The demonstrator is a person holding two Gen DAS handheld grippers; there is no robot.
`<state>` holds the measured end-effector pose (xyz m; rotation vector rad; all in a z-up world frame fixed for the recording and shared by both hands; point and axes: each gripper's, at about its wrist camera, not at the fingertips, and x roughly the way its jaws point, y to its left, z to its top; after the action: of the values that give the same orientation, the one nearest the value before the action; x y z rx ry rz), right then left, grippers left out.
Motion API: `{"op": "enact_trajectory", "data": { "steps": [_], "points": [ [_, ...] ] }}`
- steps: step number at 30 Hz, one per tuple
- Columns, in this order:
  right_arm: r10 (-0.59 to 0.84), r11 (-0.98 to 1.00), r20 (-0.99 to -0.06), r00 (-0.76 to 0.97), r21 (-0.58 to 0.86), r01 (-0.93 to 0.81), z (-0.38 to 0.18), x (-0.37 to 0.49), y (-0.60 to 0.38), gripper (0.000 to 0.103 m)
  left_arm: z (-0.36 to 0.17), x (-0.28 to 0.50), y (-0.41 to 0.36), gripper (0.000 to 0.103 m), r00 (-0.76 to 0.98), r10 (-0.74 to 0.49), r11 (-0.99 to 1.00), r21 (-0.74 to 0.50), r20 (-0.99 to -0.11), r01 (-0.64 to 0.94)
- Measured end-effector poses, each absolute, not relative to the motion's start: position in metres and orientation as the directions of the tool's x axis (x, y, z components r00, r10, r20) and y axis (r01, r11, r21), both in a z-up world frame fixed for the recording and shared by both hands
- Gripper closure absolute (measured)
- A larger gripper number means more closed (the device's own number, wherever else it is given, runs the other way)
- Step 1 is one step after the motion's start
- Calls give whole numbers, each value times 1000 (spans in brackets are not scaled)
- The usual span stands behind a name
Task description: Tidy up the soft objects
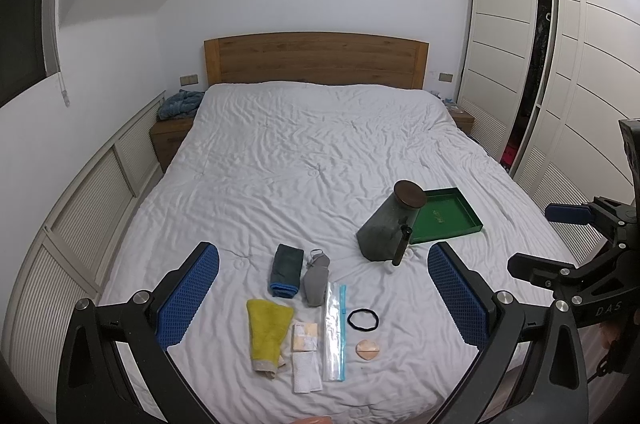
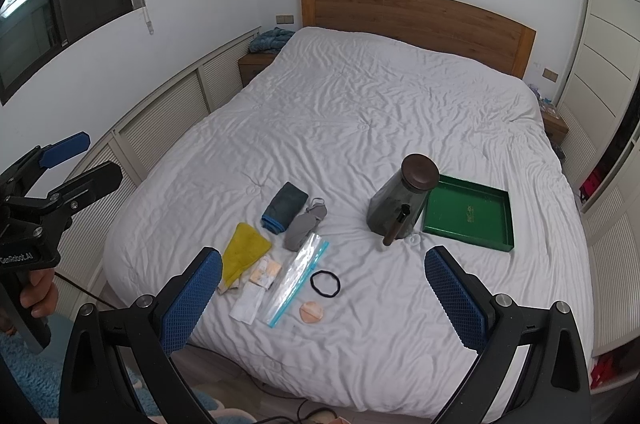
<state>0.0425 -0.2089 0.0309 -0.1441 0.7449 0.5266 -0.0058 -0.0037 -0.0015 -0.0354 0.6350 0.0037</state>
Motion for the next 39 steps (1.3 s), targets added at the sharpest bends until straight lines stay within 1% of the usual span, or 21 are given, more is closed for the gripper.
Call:
{"op": "enact_trajectory", "data": {
  "steps": [34,39],
  "points": [
    [402,863,-680,614,56,-503,32,42,-209,0,-3,-3,-5,1,802,-11,999,-35,-597,-12],
    [403,862,-680,613,57,-504,31,42,-209,0,-13,-2,-8,1,800,-13,999,-37,-600,-11]
  ]
}}
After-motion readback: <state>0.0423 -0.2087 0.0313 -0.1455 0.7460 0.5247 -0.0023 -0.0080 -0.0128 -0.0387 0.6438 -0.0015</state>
